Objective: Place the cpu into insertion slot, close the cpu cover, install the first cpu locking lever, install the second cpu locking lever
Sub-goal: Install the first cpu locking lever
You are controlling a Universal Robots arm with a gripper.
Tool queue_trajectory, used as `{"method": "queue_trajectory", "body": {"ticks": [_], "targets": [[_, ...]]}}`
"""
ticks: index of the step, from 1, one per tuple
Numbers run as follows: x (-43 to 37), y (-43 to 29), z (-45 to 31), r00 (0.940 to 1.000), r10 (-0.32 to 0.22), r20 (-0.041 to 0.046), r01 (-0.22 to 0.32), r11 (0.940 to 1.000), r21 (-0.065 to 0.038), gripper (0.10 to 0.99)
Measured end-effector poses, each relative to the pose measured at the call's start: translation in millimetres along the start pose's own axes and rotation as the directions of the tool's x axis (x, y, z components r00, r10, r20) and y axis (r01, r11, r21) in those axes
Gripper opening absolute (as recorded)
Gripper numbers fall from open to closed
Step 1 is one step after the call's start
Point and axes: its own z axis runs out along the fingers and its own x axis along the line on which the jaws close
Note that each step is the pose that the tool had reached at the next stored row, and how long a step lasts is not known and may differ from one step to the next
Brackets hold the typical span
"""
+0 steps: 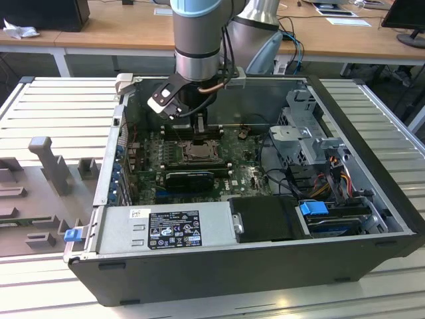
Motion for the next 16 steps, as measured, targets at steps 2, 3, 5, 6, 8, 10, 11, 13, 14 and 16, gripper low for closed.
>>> {"method": "queue_trajectory", "body": {"ticks": [2,3,5,6,8,10,11,13,14,16], "targets": [[0.0,-1.5,-0.1,1.0,0.0,0.0001,0.0,1.0,0.0,0.106],[0.0,-1.7,-0.3,1.0,0.0,0.0,0.0,1.0,0.0,0.106],[0.0,-1.8,-1.3,1.0,0.0,0.0002,0.0,1.0,0.0,0.106],[0.1,-1.7,-3.2,1.0,0.0,0.0001,0.0,1.0,0.0,0.106],[0.2,-1.6,-4.6,1.0,0.0,0.0,0.0,1.0,0.0,0.106],[0.2,-1.5,-7.1,1.0,0.0,0.0,0.0,1.0,0.0,0.106],[0.2,-1.4,-8.6,1.0,0.0,0.0,0.0,1.0,0.0,0.106],[0.4,-1.1,-17.0,1.0,0.0,0.0,0.0,1.0,0.0,0.106],[0.6,-0.8,-22.9,1.0,0.0,0.0,0.0,1.0,0.0,0.106],[0.7,-0.5,-29.9,1.0,0.0,0.0,0.0,1.0,0.0,0.106]]}}
